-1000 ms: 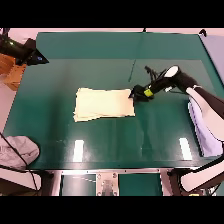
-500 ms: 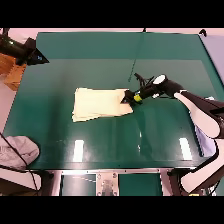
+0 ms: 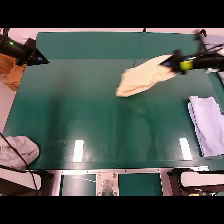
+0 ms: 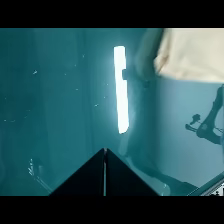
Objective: Fold the shirts.
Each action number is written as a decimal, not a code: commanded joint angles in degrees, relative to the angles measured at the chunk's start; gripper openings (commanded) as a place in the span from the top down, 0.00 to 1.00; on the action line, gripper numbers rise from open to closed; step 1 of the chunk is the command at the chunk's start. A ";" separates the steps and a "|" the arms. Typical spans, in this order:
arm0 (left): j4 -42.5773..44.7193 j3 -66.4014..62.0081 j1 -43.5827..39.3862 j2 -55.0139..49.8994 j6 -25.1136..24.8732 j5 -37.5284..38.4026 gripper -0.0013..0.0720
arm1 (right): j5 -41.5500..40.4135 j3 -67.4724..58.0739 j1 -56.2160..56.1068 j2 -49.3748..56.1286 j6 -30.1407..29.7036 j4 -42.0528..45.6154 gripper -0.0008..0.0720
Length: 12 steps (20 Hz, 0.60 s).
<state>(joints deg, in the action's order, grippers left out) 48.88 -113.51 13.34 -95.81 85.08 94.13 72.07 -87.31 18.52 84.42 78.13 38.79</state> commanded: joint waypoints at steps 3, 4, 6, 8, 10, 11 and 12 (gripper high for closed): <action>0.02 0.02 0.04 0.02 -0.02 0.52 0.95 | 4.59 -3.65 24.68 -4.63 0.98 0.04 0.97; 0.00 0.02 0.04 0.02 -0.02 0.98 0.95 | 4.59 -3.63 28.46 -4.44 0.94 0.39 0.97; 0.00 0.02 0.04 0.02 0.02 1.40 0.95 | 5.79 -3.61 35.19 -3.52 0.92 2.05 0.97; 0.02 0.02 0.04 0.02 0.44 1.51 0.95 | 10.36 -3.61 40.19 -2.64 0.90 3.58 0.97; 0.00 0.02 0.04 0.02 0.42 1.38 0.95 | 14.21 -3.63 43.17 -2.64 0.92 3.87 0.97; 0.00 0.02 0.04 0.02 0.42 1.31 0.95 | 16.50 -3.63 44.19 -2.75 1.01 4.11 0.97; 0.02 0.02 0.04 0.02 0.39 1.38 0.95 | 19.47 -3.67 45.27 -2.84 2.45 5.44 0.97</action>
<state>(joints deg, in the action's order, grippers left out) 48.88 -113.51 13.34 -95.79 85.45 95.39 84.33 -90.85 59.05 81.56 79.20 42.02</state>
